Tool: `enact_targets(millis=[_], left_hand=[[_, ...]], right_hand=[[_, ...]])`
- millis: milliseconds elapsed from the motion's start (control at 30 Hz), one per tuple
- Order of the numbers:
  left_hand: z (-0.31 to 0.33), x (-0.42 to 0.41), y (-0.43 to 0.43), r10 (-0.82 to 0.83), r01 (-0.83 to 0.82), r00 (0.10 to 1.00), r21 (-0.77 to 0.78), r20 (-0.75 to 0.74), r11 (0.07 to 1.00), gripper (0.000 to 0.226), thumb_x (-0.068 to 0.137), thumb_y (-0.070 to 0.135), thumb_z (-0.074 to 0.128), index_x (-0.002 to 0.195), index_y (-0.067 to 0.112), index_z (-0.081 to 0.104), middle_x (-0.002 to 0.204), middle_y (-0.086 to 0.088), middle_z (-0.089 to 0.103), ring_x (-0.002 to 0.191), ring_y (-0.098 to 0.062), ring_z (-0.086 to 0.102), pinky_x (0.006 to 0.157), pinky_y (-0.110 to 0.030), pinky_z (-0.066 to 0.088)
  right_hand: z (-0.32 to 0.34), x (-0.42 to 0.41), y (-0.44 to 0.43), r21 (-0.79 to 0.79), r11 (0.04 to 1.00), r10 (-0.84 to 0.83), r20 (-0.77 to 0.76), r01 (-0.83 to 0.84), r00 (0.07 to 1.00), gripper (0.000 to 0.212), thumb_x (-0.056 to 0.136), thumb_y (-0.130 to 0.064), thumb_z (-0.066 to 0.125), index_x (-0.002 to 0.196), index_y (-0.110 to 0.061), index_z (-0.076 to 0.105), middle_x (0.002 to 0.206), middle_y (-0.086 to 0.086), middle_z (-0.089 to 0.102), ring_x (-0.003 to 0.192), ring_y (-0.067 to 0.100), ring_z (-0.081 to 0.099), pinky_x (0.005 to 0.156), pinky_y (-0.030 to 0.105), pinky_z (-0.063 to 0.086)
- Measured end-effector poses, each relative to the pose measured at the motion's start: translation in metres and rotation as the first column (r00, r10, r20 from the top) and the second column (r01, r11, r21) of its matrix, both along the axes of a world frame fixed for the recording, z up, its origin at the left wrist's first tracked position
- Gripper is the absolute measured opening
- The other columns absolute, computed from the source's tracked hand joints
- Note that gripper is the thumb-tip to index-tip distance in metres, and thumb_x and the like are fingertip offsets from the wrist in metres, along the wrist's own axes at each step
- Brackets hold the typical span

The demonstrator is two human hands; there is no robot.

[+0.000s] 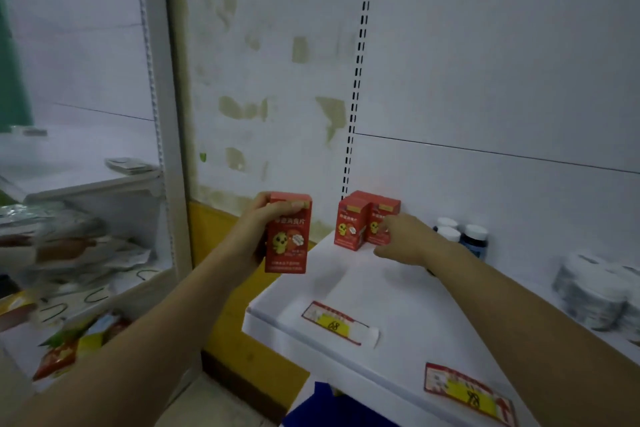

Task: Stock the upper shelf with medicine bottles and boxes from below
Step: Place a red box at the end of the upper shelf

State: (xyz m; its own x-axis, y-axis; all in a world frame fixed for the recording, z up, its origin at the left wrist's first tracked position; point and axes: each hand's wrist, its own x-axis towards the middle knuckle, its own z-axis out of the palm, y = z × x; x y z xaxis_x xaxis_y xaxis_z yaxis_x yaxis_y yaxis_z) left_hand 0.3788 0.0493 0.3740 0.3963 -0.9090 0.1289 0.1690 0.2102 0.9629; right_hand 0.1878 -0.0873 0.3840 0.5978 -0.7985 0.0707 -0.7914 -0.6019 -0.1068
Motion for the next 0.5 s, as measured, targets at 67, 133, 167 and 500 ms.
enact_targets(millis=[67, 133, 167, 500], left_hand=[[0.001, 0.011, -0.021, -0.062, 0.062, 0.998, -0.006, 0.006, 0.998, 0.039, 0.065, 0.027, 0.072, 0.099, 0.021, 0.055, 0.090, -0.004, 0.066, 0.077, -0.020, 0.066, 0.064, -0.032, 0.055], [0.002, 0.019, -0.042, -0.129, 0.129, 0.992, -0.004, 0.008, 0.992, 0.039, 0.068, 0.025, 0.073, 0.102, 0.019, 0.055, 0.089, -0.003, 0.067, 0.076, -0.019, 0.067, 0.066, -0.034, 0.055], [0.001, 0.022, -0.051, -0.173, 0.173, 0.985, -0.002, 0.007, 0.985, 0.044, 0.065, 0.025, 0.076, 0.103, 0.019, 0.055, 0.088, -0.003, 0.068, 0.074, -0.019, 0.068, 0.067, -0.034, 0.056], [-0.010, 0.044, -0.099, -0.495, 0.491, 0.852, 0.069, 0.169, 0.868, 0.042, 0.070, 0.022, 0.076, 0.110, 0.021, 0.062, 0.101, 0.001, 0.071, 0.090, -0.015, 0.068, 0.069, -0.023, 0.048]], right_hand=[[0.002, 0.008, -0.008, 0.015, 0.999, -0.043, 0.005, 0.043, 0.999, 0.034, 0.088, -0.026, 0.060, 0.116, -0.008, 0.056, 0.111, 0.007, 0.059, 0.092, 0.022, 0.055, 0.071, 0.024, 0.037], [0.000, 0.014, -0.017, 0.036, 0.995, -0.096, 0.025, 0.095, 0.995, 0.032, 0.085, -0.027, 0.062, 0.112, -0.009, 0.057, 0.110, 0.006, 0.061, 0.092, 0.022, 0.057, 0.074, 0.027, 0.044], [-0.001, 0.015, -0.019, 0.049, 0.990, -0.133, 0.038, 0.131, 0.990, 0.034, 0.085, -0.027, 0.063, 0.113, -0.009, 0.058, 0.113, 0.008, 0.061, 0.097, 0.023, 0.059, 0.078, 0.030, 0.048], [-0.009, 0.016, 0.017, 0.189, 0.880, -0.456, 0.078, 0.436, 0.887, 0.070, 0.083, -0.041, 0.068, 0.140, -0.015, 0.039, 0.138, 0.005, 0.047, 0.119, 0.020, 0.051, 0.095, 0.028, 0.044]])
